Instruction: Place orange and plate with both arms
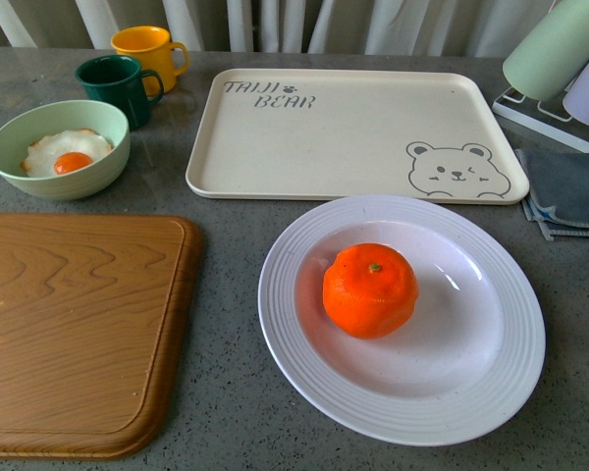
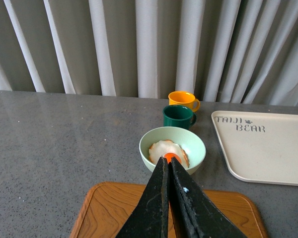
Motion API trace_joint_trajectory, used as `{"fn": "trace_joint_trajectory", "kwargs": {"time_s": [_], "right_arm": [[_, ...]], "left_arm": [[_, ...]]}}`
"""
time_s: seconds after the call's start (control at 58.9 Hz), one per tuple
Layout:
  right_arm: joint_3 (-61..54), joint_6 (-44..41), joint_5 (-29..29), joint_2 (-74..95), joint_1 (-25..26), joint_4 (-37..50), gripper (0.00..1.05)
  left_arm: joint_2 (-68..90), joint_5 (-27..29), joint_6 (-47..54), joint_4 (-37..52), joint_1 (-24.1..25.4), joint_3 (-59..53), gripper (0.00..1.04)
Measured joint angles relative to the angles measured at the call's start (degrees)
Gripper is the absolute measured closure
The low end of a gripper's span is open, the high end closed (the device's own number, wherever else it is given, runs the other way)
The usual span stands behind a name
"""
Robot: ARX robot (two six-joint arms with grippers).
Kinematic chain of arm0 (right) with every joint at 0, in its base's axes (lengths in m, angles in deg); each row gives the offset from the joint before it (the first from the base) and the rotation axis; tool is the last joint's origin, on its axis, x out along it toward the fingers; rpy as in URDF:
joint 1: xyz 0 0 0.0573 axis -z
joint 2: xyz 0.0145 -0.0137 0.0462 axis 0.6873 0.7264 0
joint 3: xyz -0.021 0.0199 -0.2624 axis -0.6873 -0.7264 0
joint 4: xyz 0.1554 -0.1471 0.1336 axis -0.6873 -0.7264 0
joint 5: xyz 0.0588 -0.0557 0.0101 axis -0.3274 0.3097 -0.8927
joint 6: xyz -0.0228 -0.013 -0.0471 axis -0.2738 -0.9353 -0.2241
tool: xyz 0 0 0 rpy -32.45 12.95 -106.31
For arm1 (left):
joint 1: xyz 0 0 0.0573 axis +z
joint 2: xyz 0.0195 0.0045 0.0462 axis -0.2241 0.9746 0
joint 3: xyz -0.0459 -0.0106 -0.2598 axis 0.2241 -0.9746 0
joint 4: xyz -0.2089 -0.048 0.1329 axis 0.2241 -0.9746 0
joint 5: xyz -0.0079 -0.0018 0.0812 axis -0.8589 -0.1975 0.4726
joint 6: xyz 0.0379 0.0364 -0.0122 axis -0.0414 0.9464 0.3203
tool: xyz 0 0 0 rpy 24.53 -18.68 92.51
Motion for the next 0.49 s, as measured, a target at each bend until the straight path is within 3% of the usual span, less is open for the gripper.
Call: {"fn": "trace_joint_trajectory", "kwargs": {"time_s": [0.306, 0.39, 0.492], "right_arm": [[0.0, 0.0, 0.0, 0.0, 0.0, 0.0, 0.09], [0.0, 0.0, 0.0, 0.0, 0.0, 0.0, 0.09], [0.0, 0.0, 0.0, 0.0, 0.0, 0.0, 0.09]], "left_arm": [[-5.3, 0.0, 0.0, -5.3, 0.0, 0.0, 1.03], [-12.1, 0.0, 0.0, -14.0, 0.0, 0.0, 1.03], [-14.1, 0.0, 0.0, -14.9, 0.0, 0.0, 1.03]]}}
